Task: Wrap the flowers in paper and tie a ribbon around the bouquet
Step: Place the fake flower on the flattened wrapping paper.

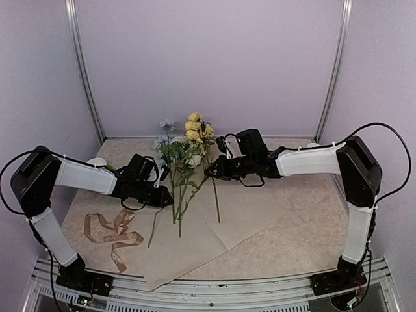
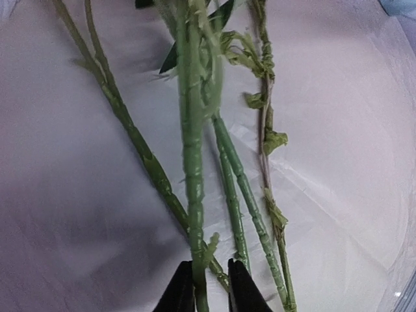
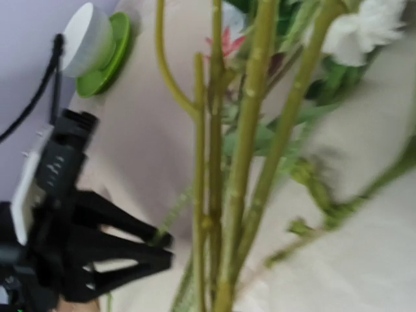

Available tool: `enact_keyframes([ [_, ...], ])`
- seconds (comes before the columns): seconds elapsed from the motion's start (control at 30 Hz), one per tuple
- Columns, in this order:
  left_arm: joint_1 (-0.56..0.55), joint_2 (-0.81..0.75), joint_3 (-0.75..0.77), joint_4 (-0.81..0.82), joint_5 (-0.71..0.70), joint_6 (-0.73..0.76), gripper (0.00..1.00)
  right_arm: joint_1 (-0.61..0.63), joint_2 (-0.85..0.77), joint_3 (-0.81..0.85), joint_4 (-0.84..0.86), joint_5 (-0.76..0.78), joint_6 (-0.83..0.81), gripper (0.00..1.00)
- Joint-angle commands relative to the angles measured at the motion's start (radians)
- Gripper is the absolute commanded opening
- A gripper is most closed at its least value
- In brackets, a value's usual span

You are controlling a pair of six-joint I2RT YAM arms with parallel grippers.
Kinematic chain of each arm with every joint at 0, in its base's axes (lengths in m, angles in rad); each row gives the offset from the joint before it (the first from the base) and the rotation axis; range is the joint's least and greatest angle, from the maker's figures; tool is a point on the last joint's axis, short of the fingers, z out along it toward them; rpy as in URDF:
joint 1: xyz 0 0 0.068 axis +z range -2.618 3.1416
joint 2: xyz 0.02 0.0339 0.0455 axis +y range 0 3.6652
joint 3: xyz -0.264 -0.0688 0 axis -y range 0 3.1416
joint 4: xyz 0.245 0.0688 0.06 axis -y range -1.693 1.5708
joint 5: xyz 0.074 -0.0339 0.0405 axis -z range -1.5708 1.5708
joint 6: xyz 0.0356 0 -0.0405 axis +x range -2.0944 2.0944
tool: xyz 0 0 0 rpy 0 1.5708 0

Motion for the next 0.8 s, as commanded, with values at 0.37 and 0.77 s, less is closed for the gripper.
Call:
enact_keyframes([
  [0.37, 0.054, -0.069, -0.086, 0.403, 0.116, -0.213, 0.0, 0.082, 0.218, 0.272, 0.167, 0.071, 0.166, 0.0],
  [0.77, 0.07, 0.113, -0.126, 0.667, 0.165, -0.52, 0.0, 0.089, 0.372, 0.379, 0.113, 0.064, 0.287, 0.05],
])
